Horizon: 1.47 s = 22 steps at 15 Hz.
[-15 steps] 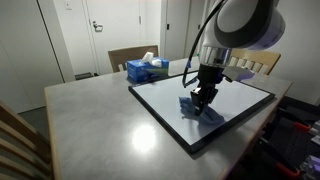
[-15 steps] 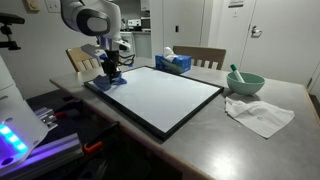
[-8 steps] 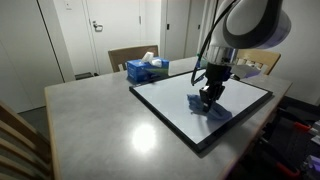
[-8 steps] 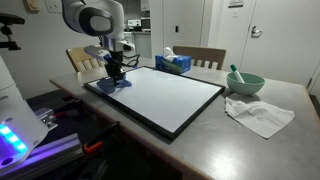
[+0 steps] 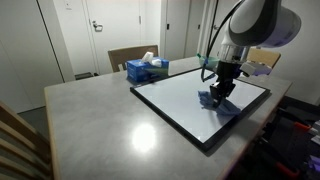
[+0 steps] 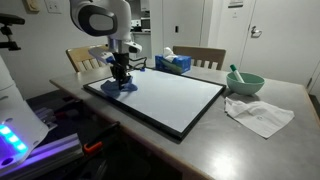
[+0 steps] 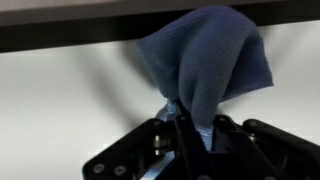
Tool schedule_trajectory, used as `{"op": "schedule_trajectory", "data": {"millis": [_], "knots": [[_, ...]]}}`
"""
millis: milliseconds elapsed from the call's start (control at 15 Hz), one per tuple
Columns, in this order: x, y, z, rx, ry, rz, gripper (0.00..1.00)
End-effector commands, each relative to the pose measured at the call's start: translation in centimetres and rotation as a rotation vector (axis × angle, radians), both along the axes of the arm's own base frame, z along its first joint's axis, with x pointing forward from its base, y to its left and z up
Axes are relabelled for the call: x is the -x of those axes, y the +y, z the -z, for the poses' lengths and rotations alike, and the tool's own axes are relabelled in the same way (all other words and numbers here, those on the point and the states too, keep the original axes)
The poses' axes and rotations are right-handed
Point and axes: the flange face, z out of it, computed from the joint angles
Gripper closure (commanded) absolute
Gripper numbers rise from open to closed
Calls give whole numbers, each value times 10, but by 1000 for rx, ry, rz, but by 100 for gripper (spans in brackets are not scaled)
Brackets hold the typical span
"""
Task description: Wipe the whiteboard with the blue towel
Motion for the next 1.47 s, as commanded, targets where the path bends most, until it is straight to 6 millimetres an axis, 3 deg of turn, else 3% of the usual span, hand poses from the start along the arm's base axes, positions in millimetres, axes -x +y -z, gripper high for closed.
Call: {"op": "schedule_trajectory", "data": {"millis": [0, 67, 267, 333, 467, 1000, 1400], "knots": [[0, 0, -1, 0, 0, 1, 96], [-1, 1, -1, 0, -2, 1, 84], [-1, 1, -2, 0, -4, 1, 84], [-1, 1, -2, 0, -4, 1, 96], [0, -7, 4, 8, 11, -9, 96], [10, -66, 16, 23, 22, 16, 96], [20, -133, 27, 21, 51, 154, 96]]}}
